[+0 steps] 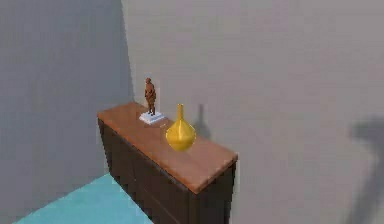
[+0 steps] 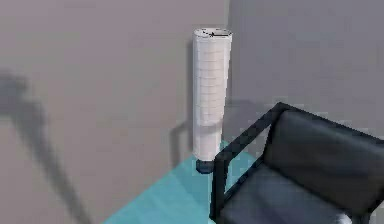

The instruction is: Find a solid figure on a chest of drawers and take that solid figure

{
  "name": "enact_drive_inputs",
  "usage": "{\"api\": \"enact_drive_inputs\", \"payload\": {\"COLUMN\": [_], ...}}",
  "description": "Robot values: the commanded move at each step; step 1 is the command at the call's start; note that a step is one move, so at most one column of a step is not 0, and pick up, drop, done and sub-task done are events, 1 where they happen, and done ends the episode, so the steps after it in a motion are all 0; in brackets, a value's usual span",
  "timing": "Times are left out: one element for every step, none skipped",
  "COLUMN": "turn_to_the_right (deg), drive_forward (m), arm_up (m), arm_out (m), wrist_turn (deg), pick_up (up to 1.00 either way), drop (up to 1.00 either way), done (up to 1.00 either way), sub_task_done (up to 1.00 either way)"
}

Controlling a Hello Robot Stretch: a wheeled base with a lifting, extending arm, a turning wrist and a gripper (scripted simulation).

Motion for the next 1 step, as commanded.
{"api": "enact_drive_inputs", "payload": {"turn_to_the_right": [-42.0], "drive_forward": [0.00], "arm_up": [0.00], "arm_out": [0.00], "wrist_turn": [0.0], "pick_up": [0.00], "drop": [0.00], "done": [0.00], "sub_task_done": [0.00]}}
